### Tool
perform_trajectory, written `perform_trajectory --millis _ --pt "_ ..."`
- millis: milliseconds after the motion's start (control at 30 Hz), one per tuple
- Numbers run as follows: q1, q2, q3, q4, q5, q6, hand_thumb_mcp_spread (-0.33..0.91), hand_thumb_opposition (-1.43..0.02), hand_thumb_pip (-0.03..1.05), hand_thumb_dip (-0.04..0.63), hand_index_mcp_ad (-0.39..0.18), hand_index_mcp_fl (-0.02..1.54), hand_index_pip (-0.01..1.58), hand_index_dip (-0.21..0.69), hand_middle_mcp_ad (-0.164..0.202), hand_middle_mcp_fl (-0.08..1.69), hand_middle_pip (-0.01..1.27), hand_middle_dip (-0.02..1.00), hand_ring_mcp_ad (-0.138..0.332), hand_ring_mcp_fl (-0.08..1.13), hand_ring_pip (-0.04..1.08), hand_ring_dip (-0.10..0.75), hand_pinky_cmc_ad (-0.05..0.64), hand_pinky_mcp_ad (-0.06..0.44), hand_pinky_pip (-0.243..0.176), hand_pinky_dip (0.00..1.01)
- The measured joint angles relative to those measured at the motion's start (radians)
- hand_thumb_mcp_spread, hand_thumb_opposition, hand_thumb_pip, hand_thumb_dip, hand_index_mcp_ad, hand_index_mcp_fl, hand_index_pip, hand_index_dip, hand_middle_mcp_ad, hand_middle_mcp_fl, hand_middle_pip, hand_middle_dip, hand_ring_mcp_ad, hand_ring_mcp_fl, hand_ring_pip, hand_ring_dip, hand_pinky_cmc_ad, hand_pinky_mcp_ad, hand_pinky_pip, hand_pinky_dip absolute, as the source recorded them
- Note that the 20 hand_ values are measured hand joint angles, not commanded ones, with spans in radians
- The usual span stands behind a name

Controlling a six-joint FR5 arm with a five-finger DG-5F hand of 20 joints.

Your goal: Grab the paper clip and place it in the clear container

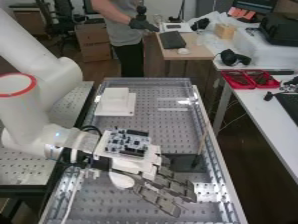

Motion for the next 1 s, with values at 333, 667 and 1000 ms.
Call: perform_trajectory --millis 333,667,1000 --pt "-0.005 -0.013 0.03 -0.018 -0.03 -0.016 0.56 -0.86 0.52 0.251 -0.168 0.44 1.38 0.112 0.061 0.27 0.12 0.19 0.093 0.1 0.11 0.087 0.311 0.25 0.052 0.19" --pt "-0.018 -0.031 0.065 -0.07 -0.084 -0.078 0.56 -0.86 0.52 0.251 -0.171 0.43 1.38 0.112 0.058 0.27 0.12 0.19 0.093 0.1 0.11 0.089 0.311 0.248 0.066 0.2" --pt "-0.039 -0.048 0.097 -0.093 -0.127 -0.099 0.56 -0.87 0.52 0.251 -0.169 0.44 1.39 0.108 0.058 0.27 0.13 0.2 0.091 0.1 0.11 0.091 0.311 0.248 0.066 0.2"
